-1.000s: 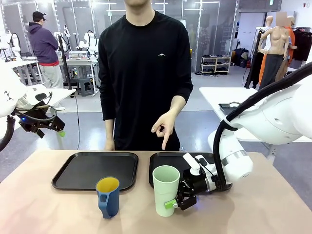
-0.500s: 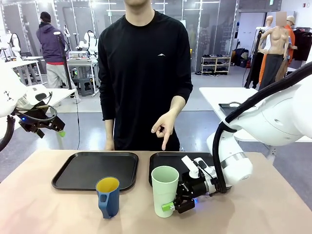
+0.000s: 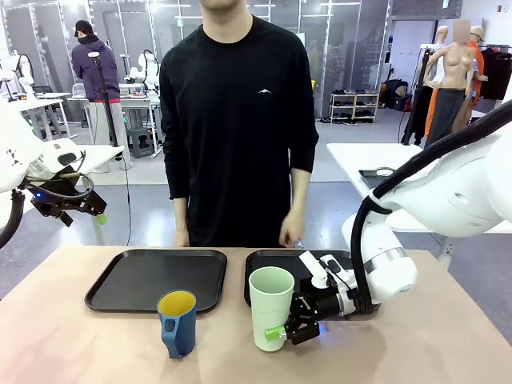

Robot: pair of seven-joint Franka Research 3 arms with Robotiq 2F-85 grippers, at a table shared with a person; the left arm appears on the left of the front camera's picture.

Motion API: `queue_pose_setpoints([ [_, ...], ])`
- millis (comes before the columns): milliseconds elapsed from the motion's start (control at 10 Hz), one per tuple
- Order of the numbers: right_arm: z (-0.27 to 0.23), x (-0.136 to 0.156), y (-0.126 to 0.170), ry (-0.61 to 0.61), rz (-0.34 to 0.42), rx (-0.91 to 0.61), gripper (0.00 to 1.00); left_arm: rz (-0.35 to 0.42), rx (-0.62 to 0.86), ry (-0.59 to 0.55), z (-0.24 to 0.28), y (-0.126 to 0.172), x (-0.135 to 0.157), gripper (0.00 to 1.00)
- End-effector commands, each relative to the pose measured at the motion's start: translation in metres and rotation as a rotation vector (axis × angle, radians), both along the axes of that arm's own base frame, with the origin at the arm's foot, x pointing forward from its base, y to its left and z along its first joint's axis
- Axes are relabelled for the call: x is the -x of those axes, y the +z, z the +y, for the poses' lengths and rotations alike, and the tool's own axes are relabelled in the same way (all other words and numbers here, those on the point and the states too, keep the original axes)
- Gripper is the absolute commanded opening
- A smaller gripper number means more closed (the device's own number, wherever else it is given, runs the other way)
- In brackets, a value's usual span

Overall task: Sort and store the cups by type.
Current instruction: Pick up the Reusable plastic cup.

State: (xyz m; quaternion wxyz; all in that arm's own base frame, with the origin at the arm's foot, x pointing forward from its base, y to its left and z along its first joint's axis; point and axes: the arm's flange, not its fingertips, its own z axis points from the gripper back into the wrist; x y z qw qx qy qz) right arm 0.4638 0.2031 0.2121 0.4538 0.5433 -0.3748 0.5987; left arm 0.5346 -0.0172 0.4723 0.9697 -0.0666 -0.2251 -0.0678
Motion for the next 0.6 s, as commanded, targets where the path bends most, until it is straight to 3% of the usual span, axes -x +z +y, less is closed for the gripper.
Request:
queue_pose_setpoints([
  [0,-0.018,0.014,0.044,-0.046,-0.005,0.055,0.43,-0.007,0.006,0.002,0.002,0.001,0.001,1.00],
  [200,-0.034,0.021,0.073,-0.054,-0.009,0.084,0.43,-0.007,0.006,0.002,0.002,0.001,0.001,1.00],
  [500,-0.043,0.013,0.073,-0.059,0.025,0.079,0.43,-0.007,0.006,0.002,0.002,0.001,0.001,1.00],
])
